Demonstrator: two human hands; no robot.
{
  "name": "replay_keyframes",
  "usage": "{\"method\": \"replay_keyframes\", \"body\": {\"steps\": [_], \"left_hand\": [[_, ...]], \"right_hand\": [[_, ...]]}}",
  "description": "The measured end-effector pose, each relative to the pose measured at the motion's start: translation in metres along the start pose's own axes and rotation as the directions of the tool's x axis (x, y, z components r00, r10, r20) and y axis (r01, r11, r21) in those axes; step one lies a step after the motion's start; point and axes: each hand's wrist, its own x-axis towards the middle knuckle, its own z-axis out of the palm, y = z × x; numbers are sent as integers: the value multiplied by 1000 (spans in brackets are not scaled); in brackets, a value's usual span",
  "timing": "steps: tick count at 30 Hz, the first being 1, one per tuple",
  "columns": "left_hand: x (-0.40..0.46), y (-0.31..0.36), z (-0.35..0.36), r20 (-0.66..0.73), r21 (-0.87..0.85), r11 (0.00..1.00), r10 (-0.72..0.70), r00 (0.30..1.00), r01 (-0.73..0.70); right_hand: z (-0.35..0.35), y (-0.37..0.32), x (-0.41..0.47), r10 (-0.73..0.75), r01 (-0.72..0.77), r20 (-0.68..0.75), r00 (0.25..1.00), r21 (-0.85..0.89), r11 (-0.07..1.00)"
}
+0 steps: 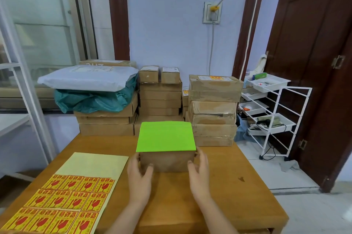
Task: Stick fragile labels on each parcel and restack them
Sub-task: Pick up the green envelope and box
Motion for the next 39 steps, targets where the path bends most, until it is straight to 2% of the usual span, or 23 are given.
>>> {"method": "replay_keyframes", "body": {"steps": [3,11,27,30,33,35,37,39], "left_hand": [[-1,-1,-1,19,27,1000,-14,1000,13],[-4,1,-3,40,70,995,-73,997,70],[1,-5,1,81,93,991,-105,991,98],[3,-2,-3,107,90,990,-118,987,108],[5,4,-16,118,116,991,-86,989,73],[11,9,-33,116,148,989,-33,993,16],[22,12,-56,135,237,967,60,989,-91],[35,15,-82,183,389,905,106,977,-171]], "right_hand": [[2,11,-1,73,-72,3,997,-70,995],[4,12,-2,56,-49,28,998,-217,975],[5,25,5,49,-59,-42,998,-278,959],[4,23,2,28,-58,-112,993,-268,962],[1,18,-7,-85,21,-210,974,-289,957],[1,11,-18,-161,108,-142,977,-325,940],[7,5,-29,-216,218,44,975,-350,911],[18,-3,-38,-255,345,269,929,-374,861]]}}
